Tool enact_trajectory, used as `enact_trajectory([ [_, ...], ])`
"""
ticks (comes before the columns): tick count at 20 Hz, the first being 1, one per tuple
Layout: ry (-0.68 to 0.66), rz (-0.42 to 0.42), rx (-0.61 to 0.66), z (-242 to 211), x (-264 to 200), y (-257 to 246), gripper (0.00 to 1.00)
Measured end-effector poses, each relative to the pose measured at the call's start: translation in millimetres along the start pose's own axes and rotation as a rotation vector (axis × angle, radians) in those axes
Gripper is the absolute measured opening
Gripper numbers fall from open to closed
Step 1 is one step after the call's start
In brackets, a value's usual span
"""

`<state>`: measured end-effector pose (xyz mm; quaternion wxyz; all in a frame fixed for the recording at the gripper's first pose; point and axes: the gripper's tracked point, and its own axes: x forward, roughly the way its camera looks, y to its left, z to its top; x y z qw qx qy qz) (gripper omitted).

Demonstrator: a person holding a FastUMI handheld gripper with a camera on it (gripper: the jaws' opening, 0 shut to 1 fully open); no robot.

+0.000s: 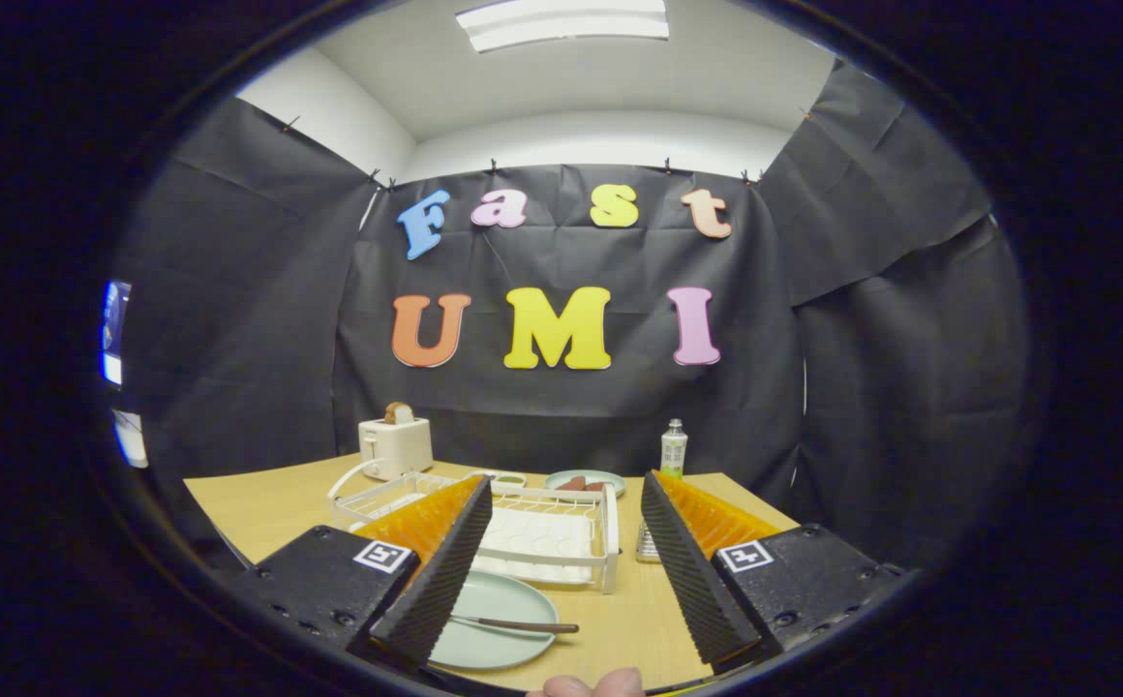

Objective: Take the plate from the dish rack, then take the spoon from the basket and place it into the plate.

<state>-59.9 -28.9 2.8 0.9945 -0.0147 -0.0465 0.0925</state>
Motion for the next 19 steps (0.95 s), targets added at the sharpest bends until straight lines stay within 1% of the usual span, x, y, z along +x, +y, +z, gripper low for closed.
enact_trajectory([
  [4,0.000,0.014,-0.006,2,-13,-10,0.99],
  [6,-0.015,0.006,-0.003,5,-19,-18,0.99],
  [9,-0.013,0.030,0.014,0,-25,-15,0.99],
  [11,-0.017,0.041,-0.006,3,-30,-14,0.99],
  [14,-0.035,0.034,0.019,7,-35,-10,0.99],
  [16,-0.013,0.034,0.035,-2,-37,-3,0.99],
  [19,0.002,0.014,0.026,-9,-38,2,0.99],
])
